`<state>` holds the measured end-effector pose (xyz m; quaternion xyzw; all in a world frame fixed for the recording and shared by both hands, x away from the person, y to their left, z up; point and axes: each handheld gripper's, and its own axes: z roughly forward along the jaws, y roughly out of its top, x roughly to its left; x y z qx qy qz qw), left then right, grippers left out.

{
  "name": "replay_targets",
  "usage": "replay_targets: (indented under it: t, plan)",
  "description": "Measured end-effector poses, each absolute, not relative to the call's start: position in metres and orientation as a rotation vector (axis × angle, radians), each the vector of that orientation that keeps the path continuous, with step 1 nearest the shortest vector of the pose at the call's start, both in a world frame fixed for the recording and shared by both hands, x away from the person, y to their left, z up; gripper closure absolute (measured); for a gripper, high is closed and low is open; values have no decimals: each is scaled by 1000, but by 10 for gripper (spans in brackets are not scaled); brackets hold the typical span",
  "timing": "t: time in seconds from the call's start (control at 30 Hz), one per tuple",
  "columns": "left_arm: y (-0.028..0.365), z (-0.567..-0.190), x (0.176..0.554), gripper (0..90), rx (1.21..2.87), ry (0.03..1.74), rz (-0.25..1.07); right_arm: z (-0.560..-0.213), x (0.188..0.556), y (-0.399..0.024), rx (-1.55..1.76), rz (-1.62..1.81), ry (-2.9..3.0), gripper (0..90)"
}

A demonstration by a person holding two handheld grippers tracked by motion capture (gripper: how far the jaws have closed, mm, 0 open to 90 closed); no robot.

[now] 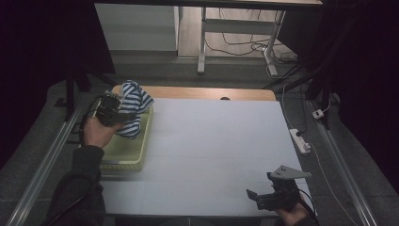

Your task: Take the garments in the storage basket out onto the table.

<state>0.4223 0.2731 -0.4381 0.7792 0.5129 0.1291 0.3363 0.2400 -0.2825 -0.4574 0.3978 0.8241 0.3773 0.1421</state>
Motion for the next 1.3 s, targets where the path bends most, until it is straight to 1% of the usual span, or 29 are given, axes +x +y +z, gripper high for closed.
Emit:
replay_targets:
  t: [0.27,0.47,0.87,1.03,1.3]
  plan:
    - [273,-422,416,606,1985,1269,342,-458,240,-282,1143,1091,2382,4]
    - [259,-408,411,603,1987,1189,358,-458,240,-282,1142,1092,2385,4]
    - [229,-394,404,598,2002,1077,331,-458,240,-282,1139,1094,2391,5]
    - [211,-391,402,596,2013,1016,298,-458,240,-282,1138,1095,2394,5]
    - [171,-393,397,593,2087,912,271,-458,240,-282,1137,1096,2397,5]
